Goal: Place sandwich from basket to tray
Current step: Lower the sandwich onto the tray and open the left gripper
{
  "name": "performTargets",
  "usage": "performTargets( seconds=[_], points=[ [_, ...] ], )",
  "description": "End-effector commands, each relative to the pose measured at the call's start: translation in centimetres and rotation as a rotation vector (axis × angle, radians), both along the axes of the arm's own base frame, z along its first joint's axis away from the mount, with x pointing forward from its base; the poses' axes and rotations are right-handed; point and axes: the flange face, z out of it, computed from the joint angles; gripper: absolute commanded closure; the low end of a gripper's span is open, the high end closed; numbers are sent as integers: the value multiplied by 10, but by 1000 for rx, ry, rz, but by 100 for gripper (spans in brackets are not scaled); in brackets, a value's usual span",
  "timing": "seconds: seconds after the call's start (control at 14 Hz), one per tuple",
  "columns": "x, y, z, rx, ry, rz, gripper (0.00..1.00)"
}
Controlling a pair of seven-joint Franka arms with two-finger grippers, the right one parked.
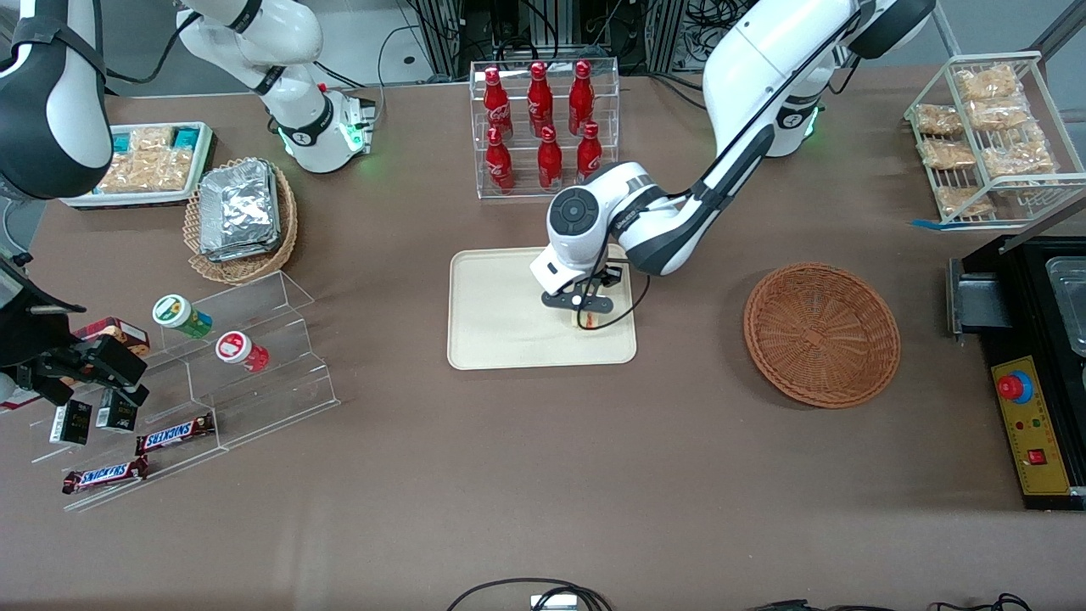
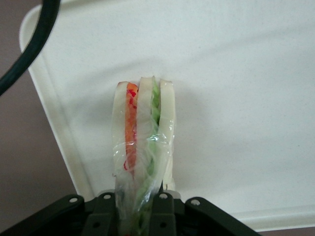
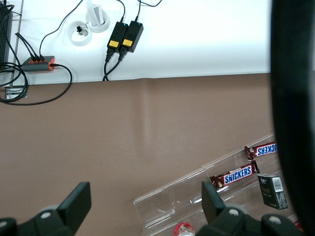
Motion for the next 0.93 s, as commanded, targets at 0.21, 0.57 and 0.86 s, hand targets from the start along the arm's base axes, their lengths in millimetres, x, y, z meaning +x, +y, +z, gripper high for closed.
performTargets(
  seconds=[0.21,0.57,0.86],
  points=[
    [2,-8,-8,10,-10,10,53],
    [17,-7,14,6,-39,84,1],
    [65,11,59,43,-34,170,1]
  ],
)
